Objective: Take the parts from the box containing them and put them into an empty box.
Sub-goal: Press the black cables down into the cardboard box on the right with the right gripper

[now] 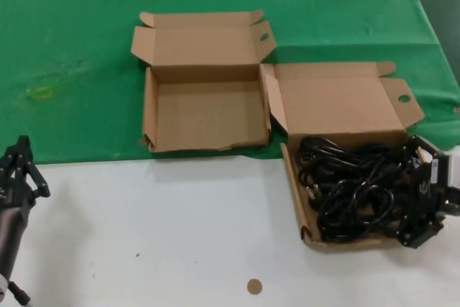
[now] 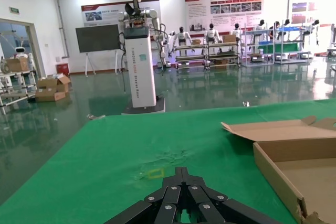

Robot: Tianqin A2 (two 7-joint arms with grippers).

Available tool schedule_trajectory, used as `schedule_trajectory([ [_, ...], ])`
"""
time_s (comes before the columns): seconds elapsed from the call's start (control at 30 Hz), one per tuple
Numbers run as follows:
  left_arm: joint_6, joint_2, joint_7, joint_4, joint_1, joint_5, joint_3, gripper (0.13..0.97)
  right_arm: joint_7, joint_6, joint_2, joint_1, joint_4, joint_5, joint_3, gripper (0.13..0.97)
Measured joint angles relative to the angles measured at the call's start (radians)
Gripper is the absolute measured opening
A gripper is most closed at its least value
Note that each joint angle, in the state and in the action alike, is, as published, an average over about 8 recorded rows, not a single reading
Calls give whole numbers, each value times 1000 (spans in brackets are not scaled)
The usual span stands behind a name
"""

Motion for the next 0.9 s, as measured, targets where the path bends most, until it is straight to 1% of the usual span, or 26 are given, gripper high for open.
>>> schedule_trajectory([
  [0.1, 0, 0, 0, 0, 0, 0, 0, 144, -20, -49, -28, 31, -38, -33, 9, 965],
  [0.4, 0, 0, 0, 0, 0, 0, 0, 144, -65, -146, -118, 121, -143, -123, 27, 918],
  [0.67, 0, 0, 0, 0, 0, 0, 0, 144, -94, -191, -185, 176, -223, -182, 31, 799],
  [0.7, 0, 0, 0, 0, 0, 0, 0, 144, -97, -195, -192, 181, -231, -188, 32, 799],
  [0.9, 0, 0, 0, 0, 0, 0, 0, 144, -105, -213, -220, 199, -258, -217, 38, 656],
])
